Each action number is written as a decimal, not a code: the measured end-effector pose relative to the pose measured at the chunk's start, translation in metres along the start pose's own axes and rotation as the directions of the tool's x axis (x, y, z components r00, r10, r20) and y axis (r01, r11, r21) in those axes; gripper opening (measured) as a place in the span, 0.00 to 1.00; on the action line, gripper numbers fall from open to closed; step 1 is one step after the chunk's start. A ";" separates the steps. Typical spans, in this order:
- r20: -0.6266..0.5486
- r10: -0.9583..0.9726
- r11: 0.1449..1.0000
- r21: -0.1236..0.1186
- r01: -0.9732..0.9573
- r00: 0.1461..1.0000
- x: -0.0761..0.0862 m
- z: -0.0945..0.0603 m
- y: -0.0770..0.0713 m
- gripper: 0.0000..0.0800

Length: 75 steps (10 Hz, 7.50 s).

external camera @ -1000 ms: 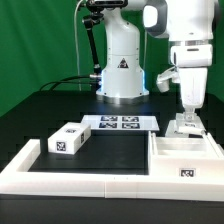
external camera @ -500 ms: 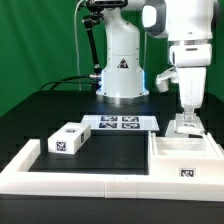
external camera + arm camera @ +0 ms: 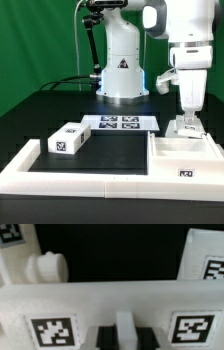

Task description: Assemble cabinet

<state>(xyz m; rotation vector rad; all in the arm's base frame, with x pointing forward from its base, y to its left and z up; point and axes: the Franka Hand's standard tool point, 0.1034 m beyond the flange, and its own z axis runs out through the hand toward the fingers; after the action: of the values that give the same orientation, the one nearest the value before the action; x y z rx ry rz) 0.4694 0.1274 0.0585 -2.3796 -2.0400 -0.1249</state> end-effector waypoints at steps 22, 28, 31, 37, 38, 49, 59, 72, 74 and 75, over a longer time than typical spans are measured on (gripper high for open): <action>-0.002 0.042 0.999 -0.001 -0.042 0.999 0.003 0.003 0.077 0.09; 0.003 0.046 0.999 0.008 -0.046 0.999 0.002 0.005 0.116 0.09; 0.012 0.038 0.999 0.030 -0.038 0.999 0.002 0.007 0.120 0.09; 0.012 0.041 0.999 0.014 -0.041 0.999 -0.005 -0.003 0.124 0.61; 0.017 0.054 0.999 0.010 -0.054 0.998 -0.005 -0.011 0.119 0.78; 0.035 0.162 0.987 0.000 -0.162 0.986 -0.011 -0.029 0.007 1.00; -0.026 0.139 0.990 0.002 -0.139 0.990 -0.008 0.002 -0.074 1.00; -0.078 0.144 0.989 0.029 -0.142 0.987 -0.012 0.038 -0.103 0.66; -0.080 0.142 0.990 0.027 -0.140 0.987 -0.011 0.038 -0.103 0.49; -0.080 0.142 0.990 0.027 -0.140 0.987 -0.011 0.038 -0.103 0.27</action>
Offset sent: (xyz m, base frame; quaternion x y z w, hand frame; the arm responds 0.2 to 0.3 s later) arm 0.0000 0.0000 0.0000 0.0000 0.0000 0.0000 1.0000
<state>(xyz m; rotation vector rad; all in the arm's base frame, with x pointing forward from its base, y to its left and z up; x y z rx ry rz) 0.3677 0.1346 0.0151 -2.4523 -1.8229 -0.1944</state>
